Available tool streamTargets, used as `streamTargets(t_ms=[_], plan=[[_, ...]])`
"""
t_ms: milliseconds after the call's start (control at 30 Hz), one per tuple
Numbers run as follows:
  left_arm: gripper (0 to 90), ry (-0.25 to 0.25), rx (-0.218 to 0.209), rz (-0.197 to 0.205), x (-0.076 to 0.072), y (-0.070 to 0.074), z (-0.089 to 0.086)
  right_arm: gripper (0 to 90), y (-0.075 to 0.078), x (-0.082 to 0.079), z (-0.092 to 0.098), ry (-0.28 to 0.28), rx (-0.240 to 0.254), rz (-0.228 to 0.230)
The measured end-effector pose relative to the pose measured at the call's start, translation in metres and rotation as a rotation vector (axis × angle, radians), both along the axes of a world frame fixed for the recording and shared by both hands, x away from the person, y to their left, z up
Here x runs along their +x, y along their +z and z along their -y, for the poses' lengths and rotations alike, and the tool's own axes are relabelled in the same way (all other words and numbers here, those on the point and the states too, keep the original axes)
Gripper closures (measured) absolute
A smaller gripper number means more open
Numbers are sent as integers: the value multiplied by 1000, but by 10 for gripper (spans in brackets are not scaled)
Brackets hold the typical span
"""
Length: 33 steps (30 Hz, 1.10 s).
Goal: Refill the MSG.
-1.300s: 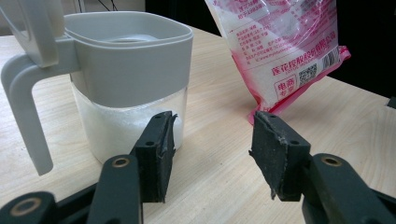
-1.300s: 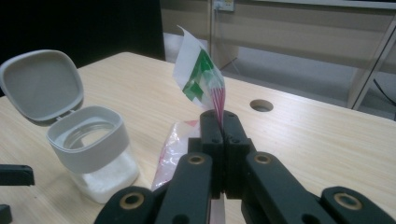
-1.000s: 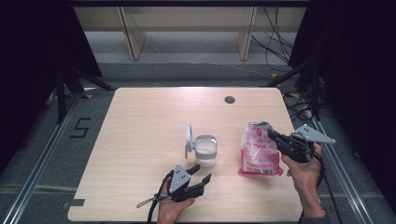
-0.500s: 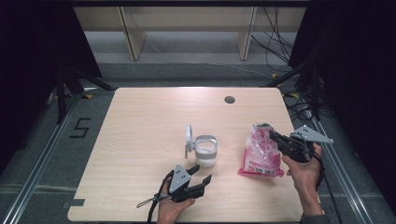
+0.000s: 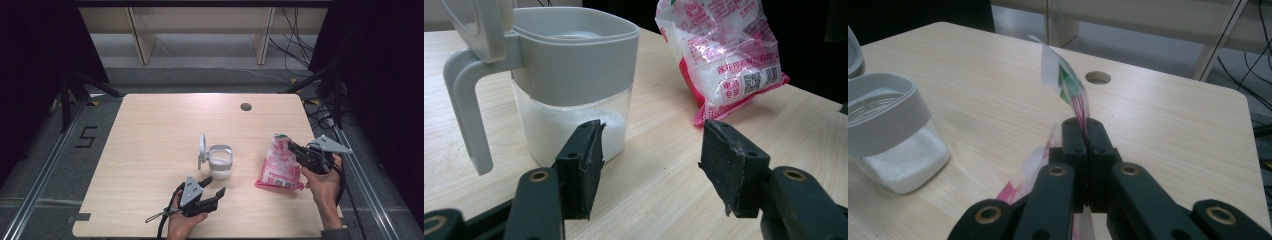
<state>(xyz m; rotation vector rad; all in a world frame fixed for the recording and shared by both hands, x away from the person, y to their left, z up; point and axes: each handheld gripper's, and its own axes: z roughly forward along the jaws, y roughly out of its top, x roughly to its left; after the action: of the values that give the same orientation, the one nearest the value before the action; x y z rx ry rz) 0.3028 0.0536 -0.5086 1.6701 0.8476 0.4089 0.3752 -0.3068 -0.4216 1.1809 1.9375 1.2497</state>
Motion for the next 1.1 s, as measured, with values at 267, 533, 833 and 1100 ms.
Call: streamTargets(t_ms=[267, 533, 833, 1100], plan=[[411, 13, 9, -5, 0, 1, -3, 900, -9, 3, 1, -18, -19, -32], [412, 8, -4, 0, 1, 1, -3, 900, -15, 7, 5, -18, -32, -54], [411, 12, 10, -5, 0, 1, -4, 893, -17, 8, 5, -26, -44, -36], [410, 13, 0, -4, 1, 0, -3, 861, -21, 10, 7, -45, -41, -41]])
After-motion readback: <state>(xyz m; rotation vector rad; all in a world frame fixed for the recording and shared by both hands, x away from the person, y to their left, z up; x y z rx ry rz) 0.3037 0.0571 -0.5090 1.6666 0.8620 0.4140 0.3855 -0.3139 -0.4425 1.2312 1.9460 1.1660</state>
